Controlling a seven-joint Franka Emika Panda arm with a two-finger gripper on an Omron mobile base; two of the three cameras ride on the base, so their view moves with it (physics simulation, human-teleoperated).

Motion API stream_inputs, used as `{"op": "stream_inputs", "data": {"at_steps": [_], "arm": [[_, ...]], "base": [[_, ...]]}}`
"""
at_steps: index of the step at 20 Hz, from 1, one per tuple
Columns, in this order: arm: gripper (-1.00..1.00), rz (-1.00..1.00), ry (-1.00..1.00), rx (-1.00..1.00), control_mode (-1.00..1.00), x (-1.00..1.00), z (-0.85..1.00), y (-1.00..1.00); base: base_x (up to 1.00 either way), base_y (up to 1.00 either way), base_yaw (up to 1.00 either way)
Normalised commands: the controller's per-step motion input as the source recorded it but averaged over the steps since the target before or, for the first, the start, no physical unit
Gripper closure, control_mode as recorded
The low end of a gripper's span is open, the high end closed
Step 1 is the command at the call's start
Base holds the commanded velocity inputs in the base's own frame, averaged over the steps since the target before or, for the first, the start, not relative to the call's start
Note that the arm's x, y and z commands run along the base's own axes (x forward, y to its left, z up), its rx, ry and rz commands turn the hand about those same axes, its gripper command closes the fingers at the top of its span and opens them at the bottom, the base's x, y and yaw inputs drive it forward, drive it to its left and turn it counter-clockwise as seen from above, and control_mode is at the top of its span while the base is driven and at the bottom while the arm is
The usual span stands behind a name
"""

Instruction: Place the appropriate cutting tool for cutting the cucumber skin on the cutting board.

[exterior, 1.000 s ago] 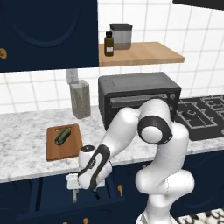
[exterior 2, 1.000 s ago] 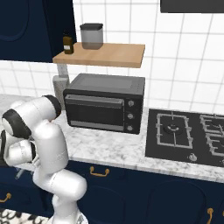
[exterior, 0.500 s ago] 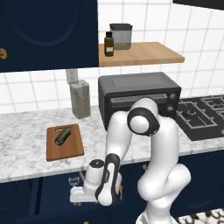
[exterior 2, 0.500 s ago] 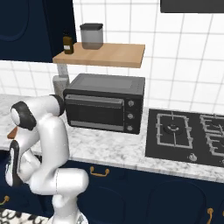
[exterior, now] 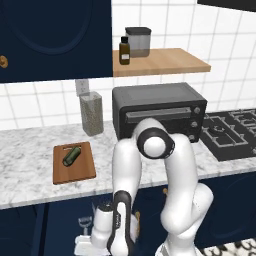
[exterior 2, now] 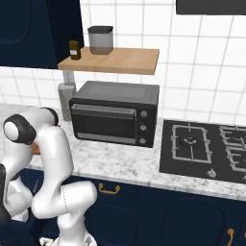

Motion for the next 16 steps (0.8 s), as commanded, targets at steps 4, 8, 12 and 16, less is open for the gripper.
{"op": "stream_inputs", "data": {"at_steps": [4,8,12,16], "arm": [[-1.00,0.00,0.13,-0.05,-1.00,-0.45,0.19,0.34],[-1.00,-0.01,0.02,-0.04,-1.00,-0.02,0.49,0.30],[-1.00,-0.01,0.00,-0.01,-1.00,0.37,0.46,0.22],[-1.00,0.00,-0.07,-0.01,-1.00,0.43,0.19,0.14]], "base": [[0.00,0.00,0.00],[0.00,0.00,0.00],[0.00,0.00,0.00],[0.00,0.00,0.00]]}}
